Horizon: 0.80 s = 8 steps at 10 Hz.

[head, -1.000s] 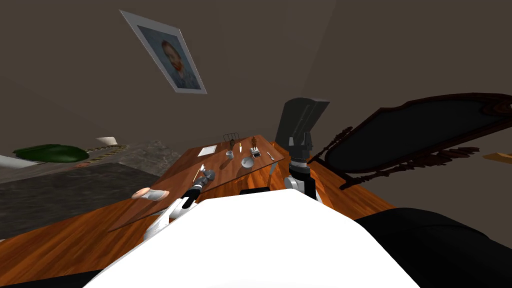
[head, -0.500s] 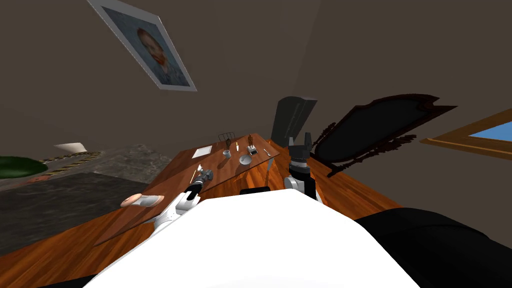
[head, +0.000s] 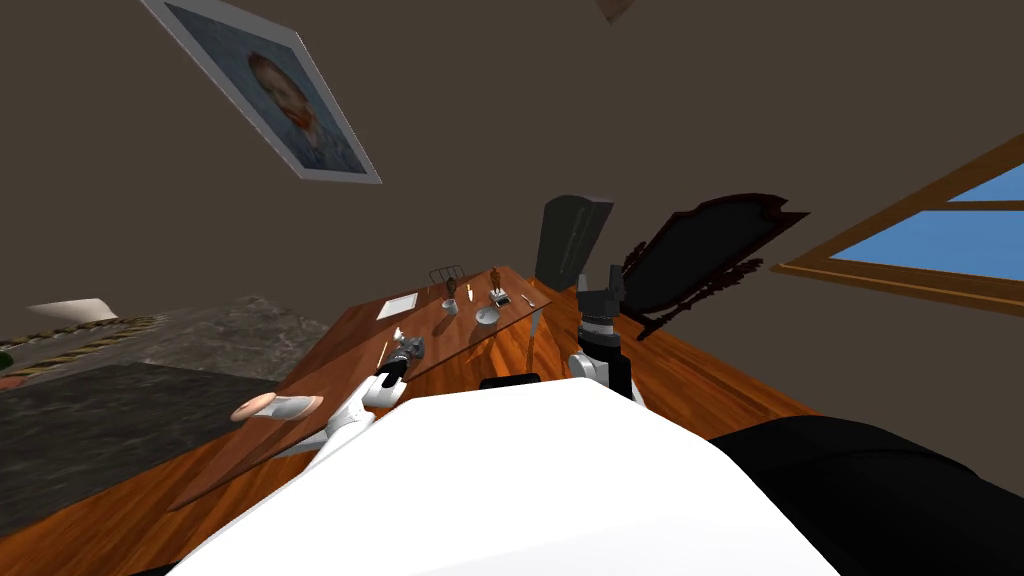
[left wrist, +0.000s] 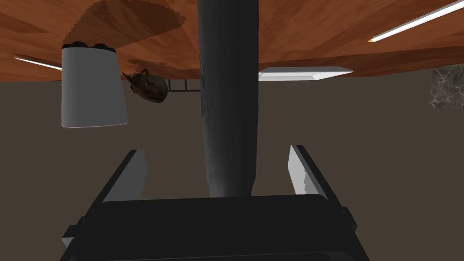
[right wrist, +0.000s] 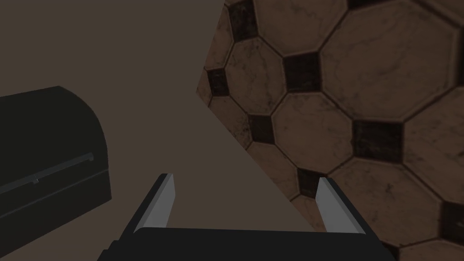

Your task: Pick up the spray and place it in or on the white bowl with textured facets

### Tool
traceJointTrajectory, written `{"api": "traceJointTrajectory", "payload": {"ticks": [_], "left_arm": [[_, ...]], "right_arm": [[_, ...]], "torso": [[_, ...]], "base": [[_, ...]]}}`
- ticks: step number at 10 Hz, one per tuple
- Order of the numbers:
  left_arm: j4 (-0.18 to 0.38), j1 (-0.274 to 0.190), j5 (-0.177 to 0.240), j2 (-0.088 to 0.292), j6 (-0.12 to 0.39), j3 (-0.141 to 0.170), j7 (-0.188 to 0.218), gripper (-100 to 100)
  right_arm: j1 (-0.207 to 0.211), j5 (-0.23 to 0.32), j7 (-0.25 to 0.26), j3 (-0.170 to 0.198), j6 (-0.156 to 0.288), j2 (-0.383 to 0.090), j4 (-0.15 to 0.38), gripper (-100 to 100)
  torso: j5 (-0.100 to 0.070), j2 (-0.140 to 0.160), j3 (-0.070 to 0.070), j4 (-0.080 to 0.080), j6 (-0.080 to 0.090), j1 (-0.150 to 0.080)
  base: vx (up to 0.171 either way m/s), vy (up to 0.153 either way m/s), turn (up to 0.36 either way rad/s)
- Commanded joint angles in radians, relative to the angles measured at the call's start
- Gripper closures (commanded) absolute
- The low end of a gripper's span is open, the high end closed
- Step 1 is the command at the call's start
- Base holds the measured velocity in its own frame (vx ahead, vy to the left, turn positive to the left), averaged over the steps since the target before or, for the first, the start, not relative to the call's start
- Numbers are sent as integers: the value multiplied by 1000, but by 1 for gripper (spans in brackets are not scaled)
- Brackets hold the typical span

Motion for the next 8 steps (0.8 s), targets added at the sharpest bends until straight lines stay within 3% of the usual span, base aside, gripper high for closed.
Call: {"api": "traceJointTrajectory", "payload": {"ticks": [1,2,3,7,8], "left_arm": [[48,-45,-6,-13,11,18,-6,-100],[25,-26,-2,-5,9,8,-2,-100],[28,-29,-2,-6,11,9,-3,100],[28,-28,-2,-6,11,10,-3,100],[28,-28,-2,-6,11,9,-3,0]], "right_arm": [[0,0,0,0,0,0,0,0],[0,0,0,0,0,0,0,0],[0,0,0,0,0,0,0,0],[0,0,0,0,0,0,0,0],[0,0,0,0,0,0,0,0]], "torso": [[0,0,0,0,0,0],[0,2,1,0,0,1],[0,-1,0,0,-1,1],[0,-5,-3,-1,-1,0],[0,-5,-3,-1,-1,0]], "base": [[-115,29,-197],[-55,18,-41],[-9,3,7],[0,0,0],[0,0,0]]}}
